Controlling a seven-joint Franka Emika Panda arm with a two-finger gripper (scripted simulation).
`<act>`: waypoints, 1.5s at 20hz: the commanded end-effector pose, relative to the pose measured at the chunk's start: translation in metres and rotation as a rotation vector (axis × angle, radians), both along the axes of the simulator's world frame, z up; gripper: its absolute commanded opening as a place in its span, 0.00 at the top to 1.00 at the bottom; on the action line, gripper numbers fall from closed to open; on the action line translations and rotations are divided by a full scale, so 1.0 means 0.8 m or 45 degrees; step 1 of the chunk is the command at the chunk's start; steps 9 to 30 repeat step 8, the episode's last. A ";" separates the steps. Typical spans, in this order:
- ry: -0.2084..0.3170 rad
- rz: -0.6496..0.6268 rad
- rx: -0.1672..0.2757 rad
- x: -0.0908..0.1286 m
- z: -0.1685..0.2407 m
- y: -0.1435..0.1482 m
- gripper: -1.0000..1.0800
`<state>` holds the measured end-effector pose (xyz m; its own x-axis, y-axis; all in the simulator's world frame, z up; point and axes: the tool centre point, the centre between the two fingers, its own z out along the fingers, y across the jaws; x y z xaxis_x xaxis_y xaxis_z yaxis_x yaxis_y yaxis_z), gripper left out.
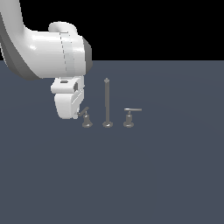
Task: Turn on the faucet by rotating a designated handle.
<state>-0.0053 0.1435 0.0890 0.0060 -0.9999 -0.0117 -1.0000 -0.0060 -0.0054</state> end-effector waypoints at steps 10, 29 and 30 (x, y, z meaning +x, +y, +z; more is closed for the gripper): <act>0.007 -0.033 -0.015 0.009 0.000 -0.074 1.00; 0.007 -0.033 -0.015 0.009 0.000 -0.074 1.00; 0.007 -0.033 -0.015 0.009 0.000 -0.074 1.00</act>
